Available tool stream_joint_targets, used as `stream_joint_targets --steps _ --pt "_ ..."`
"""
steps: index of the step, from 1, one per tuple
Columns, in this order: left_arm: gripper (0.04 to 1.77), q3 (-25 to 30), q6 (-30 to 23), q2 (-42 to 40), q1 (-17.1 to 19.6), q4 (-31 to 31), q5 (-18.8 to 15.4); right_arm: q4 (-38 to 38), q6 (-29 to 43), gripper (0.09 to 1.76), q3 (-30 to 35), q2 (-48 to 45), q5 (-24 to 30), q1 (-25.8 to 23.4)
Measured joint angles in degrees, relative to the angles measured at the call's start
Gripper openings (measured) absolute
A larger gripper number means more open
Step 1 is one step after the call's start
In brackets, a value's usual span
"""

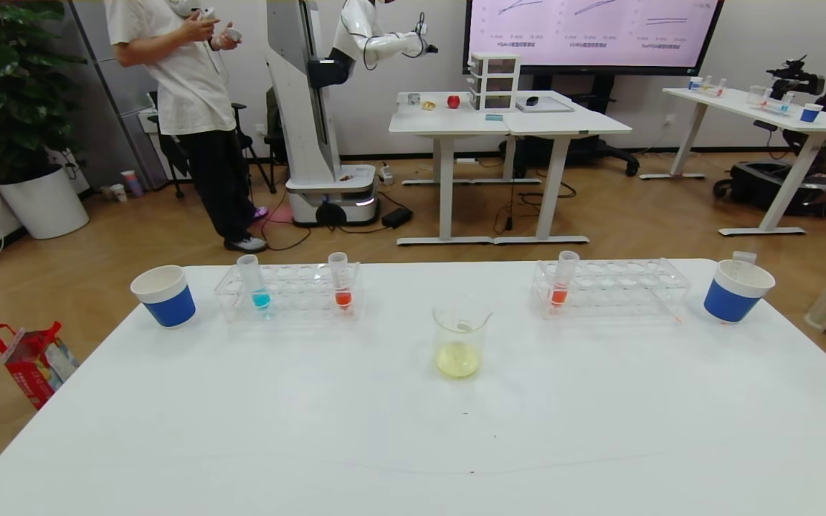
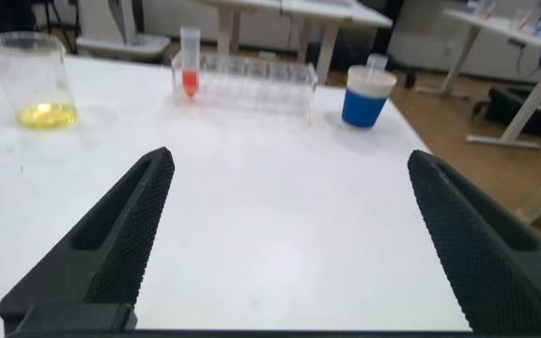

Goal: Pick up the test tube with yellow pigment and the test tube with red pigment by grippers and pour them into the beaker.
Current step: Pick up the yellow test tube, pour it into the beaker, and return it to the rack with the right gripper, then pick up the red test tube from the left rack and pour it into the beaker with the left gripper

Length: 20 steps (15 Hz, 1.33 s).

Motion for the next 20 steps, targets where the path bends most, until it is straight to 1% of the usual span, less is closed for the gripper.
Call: stream_joint_targets --steps 1,2,5,8,20 --pt "1.75 0.00 -0.02 0.00 0.00 0.00 0.00 4.13 0.00 1.74 0.52 -0.05 0.52 0.00" --pt "1.75 0.00 -0.02 0.00 0.00 0.02 0.00 6.72 0.17 1.74 0.76 -0.05 1.21 0.00" --pt "1.75 0.00 0.00 0.00 0.00 0.00 -0.02 6.88 1.08 1.74 0.94 -0.07 1.37 0.02" --pt "1.75 0.00 0.00 0.00 0.00 0.02 0.00 6.63 5.78 1.74 1.02 -0.07 0.54 0.09" --pt "1.75 0.00 0.16 0.00 0.00 0.05 0.00 6.55 6.17 1.74 1.05 -0.07 0.45 0.09"
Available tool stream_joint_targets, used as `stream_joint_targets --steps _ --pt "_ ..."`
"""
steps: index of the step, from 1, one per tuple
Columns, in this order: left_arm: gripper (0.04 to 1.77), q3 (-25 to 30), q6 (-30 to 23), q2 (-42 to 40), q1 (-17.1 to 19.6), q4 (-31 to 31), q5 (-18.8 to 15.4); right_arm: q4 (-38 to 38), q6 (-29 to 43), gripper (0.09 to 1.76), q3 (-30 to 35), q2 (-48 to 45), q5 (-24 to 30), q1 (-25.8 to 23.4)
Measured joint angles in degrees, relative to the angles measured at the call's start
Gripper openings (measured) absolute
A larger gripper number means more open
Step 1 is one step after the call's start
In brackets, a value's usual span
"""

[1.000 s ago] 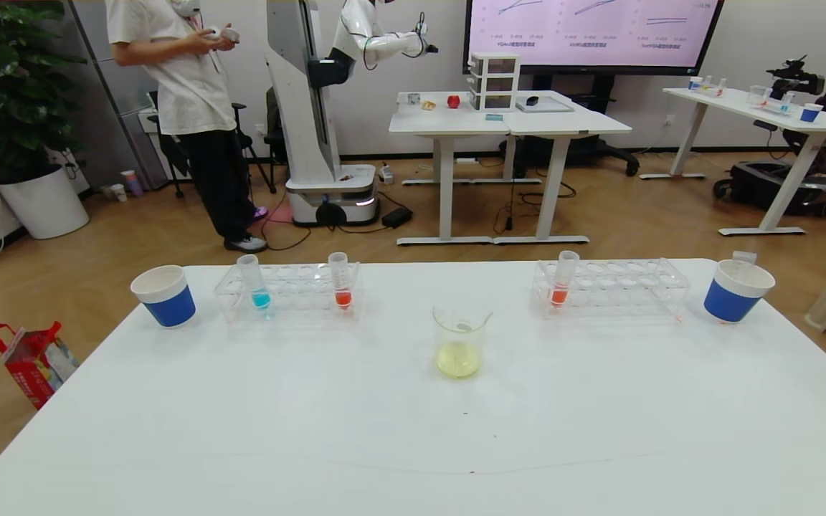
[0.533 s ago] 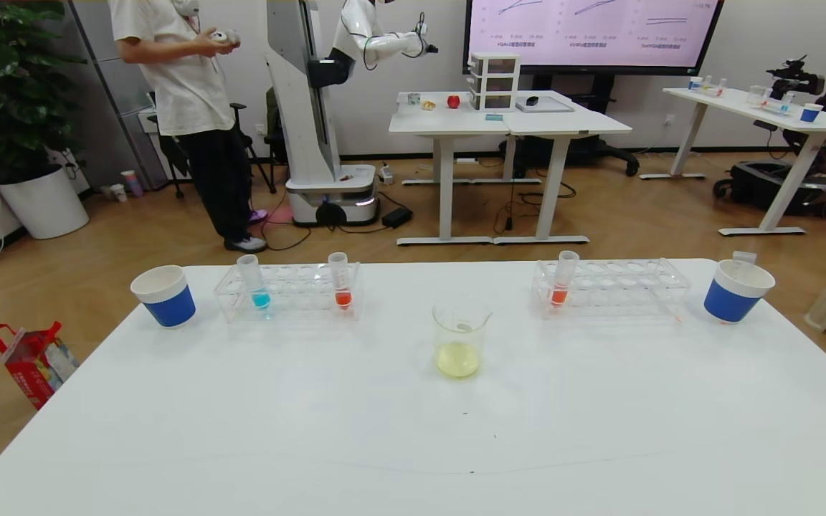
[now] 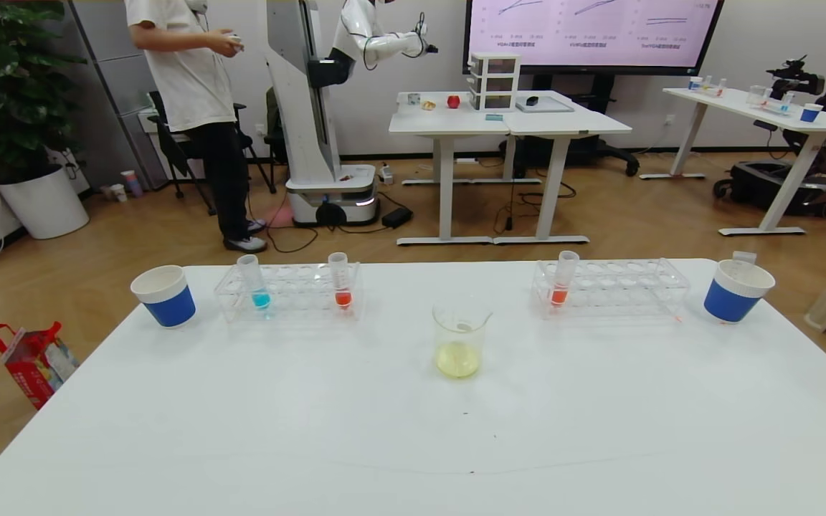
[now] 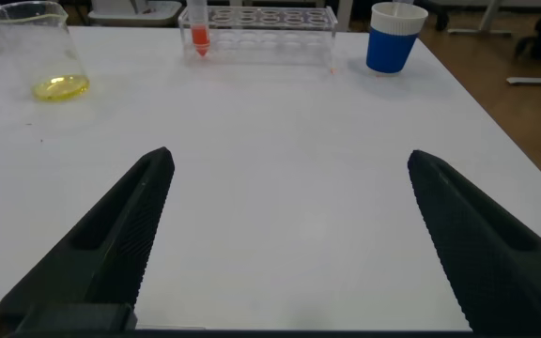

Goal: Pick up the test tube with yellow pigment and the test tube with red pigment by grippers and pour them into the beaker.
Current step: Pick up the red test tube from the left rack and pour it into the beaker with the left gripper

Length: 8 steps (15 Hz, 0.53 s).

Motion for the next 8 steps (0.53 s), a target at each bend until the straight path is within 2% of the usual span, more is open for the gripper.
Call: stream_joint_targets --steps 4,8 --pt "1.75 0.00 -0.02 0.00 0.00 -0.26 -0.07 0.00 0.00 1.74 0.00 0.00 0.00 0.00" --pt "1.75 -5.42 -0.11 3.41 -0.28 -0.39 -1.04 -0.02 0.00 1.74 0.00 0.00 0.00 0.00"
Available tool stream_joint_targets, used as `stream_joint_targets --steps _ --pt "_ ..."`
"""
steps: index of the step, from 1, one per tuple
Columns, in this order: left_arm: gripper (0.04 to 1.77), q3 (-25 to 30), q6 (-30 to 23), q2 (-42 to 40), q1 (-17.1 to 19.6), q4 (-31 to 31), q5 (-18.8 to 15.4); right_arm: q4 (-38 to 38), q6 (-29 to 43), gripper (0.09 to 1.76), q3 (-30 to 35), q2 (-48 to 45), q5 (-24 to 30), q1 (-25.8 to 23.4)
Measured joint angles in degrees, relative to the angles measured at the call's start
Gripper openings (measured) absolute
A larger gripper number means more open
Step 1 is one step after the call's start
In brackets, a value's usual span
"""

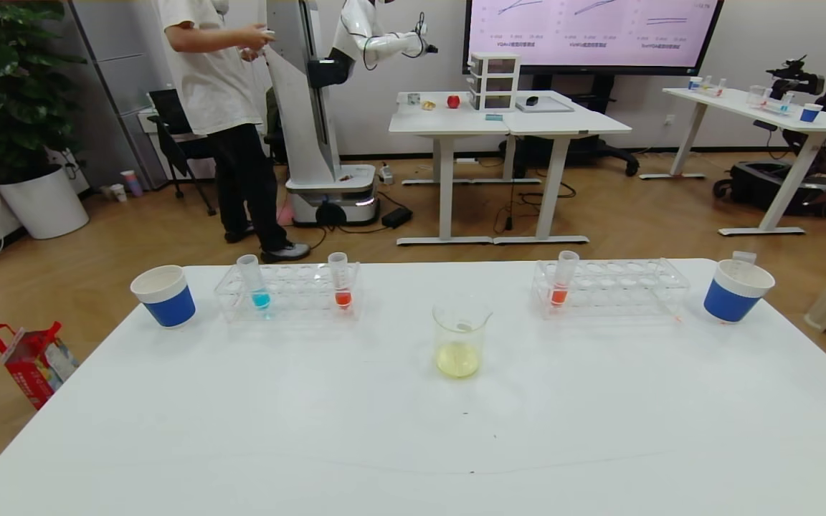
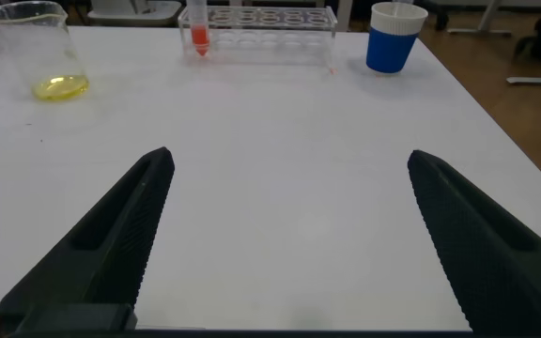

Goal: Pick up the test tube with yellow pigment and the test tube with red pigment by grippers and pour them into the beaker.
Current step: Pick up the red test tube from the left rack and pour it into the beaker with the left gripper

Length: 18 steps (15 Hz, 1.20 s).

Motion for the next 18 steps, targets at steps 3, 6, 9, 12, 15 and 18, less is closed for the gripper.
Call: stream_joint_targets --steps 3,6,9,12,15,18 --pt "1.75 -6.91 -0.24 10.62 -0.77 -5.27 -0.33 0.02 0.00 1.74 0.00 0.00 0.00 0.00" --pt "1.75 -12.15 -0.11 26.40 -1.11 -16.76 -0.44 0.00 -0.02 1.74 0.00 0.00 0.02 0.00" --pt "1.75 -15.04 0.13 44.41 -1.57 -30.46 -0.26 0.02 0.00 1.74 0.00 0.00 0.00 0.00" --pt "1.75 -17.01 0.16 62.38 -4.39 -45.37 3.49 0.00 0.02 1.74 0.00 0.00 0.02 0.00" --pt "1.75 -20.37 -0.80 79.52 -12.70 -58.22 13.91 0.02 -0.02 1.74 0.00 0.00 0.00 0.00" --pt "1.75 -25.61 -1.35 94.68 -21.22 -66.16 21.10 0.02 0.00 1.74 0.00 0.00 0.00 0.00"
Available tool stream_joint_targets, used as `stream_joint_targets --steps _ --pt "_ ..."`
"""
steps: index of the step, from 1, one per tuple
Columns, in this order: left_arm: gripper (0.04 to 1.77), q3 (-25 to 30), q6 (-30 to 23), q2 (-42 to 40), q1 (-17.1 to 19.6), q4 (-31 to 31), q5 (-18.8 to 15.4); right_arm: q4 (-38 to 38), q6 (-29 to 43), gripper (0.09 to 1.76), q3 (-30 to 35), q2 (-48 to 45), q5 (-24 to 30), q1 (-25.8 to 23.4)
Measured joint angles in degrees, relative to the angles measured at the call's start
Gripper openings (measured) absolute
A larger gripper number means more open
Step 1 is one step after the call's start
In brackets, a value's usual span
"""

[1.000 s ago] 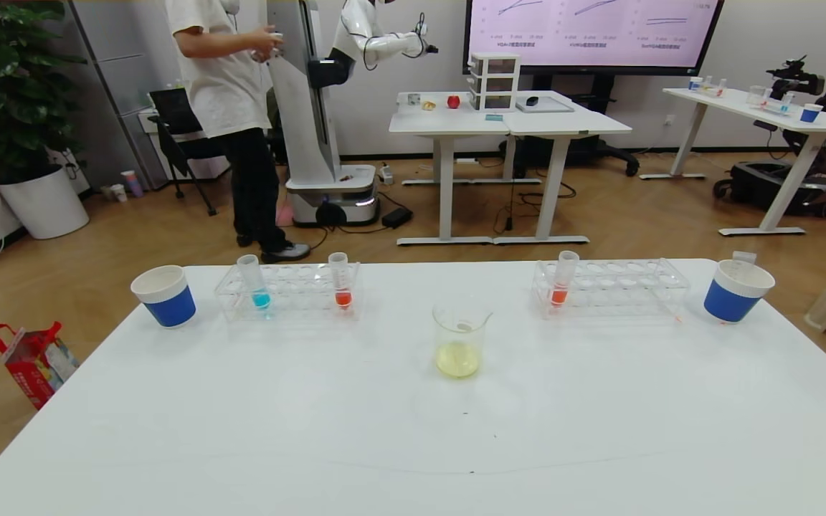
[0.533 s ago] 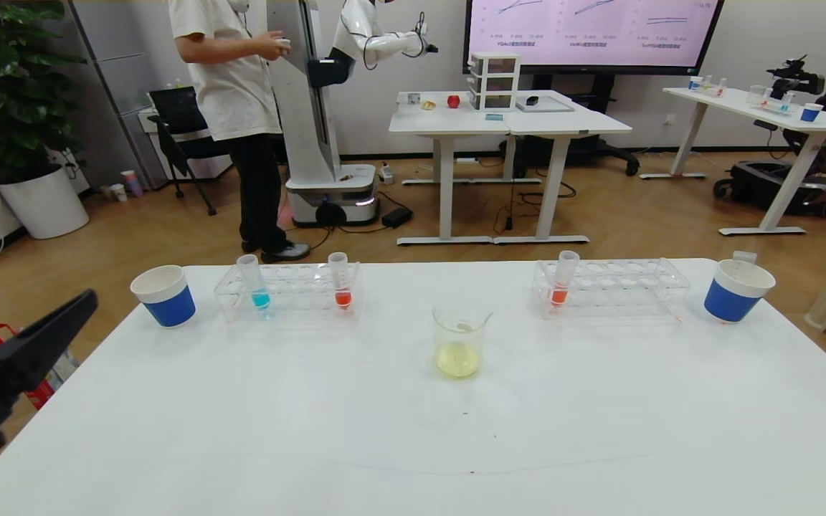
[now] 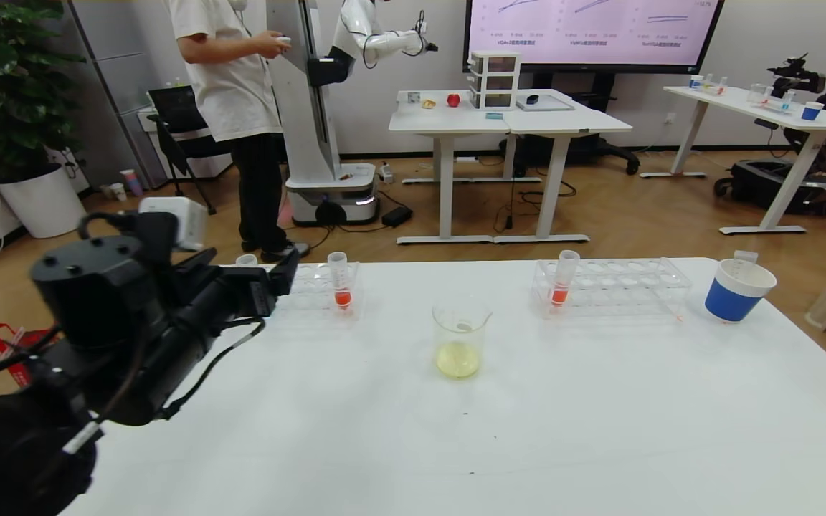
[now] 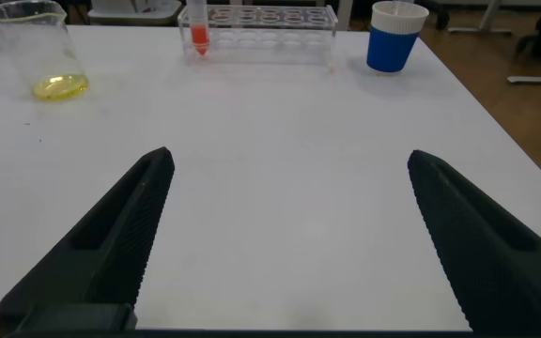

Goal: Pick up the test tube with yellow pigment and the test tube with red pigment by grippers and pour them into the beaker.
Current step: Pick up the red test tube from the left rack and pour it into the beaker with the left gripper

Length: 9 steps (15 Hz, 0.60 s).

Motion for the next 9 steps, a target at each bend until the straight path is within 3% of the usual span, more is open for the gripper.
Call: stream_joint_targets --steps 4,9 --pt "1.75 -7.68 0.01 15.76 -5.51 -8.46 3.41 0.00 0.00 1.74 0.00 0.00 0.02 0.00" --pt "1.75 -14.54 0.26 26.16 -5.81 -11.67 3.63 0.00 0.00 1.74 0.00 0.00 0.00 0.00"
